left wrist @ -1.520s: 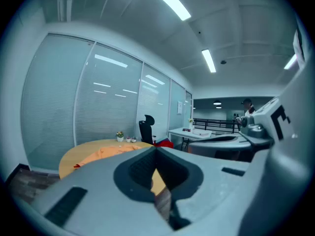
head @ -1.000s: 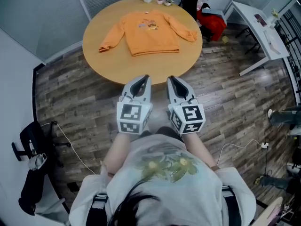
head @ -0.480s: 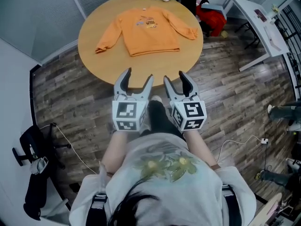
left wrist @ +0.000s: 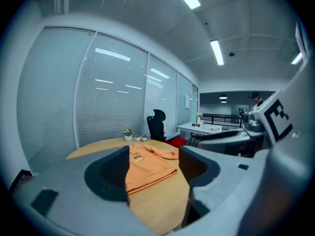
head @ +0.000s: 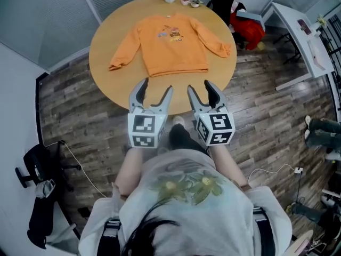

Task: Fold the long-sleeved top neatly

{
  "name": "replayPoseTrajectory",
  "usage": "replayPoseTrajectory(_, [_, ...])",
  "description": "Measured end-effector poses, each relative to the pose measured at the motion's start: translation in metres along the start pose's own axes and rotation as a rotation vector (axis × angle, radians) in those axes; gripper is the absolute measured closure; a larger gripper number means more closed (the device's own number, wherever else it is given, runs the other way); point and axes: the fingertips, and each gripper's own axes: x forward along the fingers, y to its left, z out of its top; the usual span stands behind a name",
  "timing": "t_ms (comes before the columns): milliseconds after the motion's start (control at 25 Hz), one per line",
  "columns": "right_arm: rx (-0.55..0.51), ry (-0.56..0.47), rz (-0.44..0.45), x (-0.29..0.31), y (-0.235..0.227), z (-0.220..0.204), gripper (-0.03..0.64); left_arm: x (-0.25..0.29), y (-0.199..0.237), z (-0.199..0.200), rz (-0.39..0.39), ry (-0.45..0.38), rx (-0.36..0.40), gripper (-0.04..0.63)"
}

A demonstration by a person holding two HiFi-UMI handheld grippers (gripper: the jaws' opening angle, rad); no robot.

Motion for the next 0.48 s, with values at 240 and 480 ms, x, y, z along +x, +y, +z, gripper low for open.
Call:
replayPoseTrajectory(240, [0.007, 0.02, 0.009, 0.047, -0.033, 0.009, 0.39, 0.046, 0.022, 0.004, 0.019, 0.033, -0.007, 0.299])
replayPoseTrajectory(480, [0.03, 0.051, 0.001, 0.087, -0.071, 0.009, 0.39, 0.091, 0.035, 0.0, 0.04, 0.061, -0.03, 0.301])
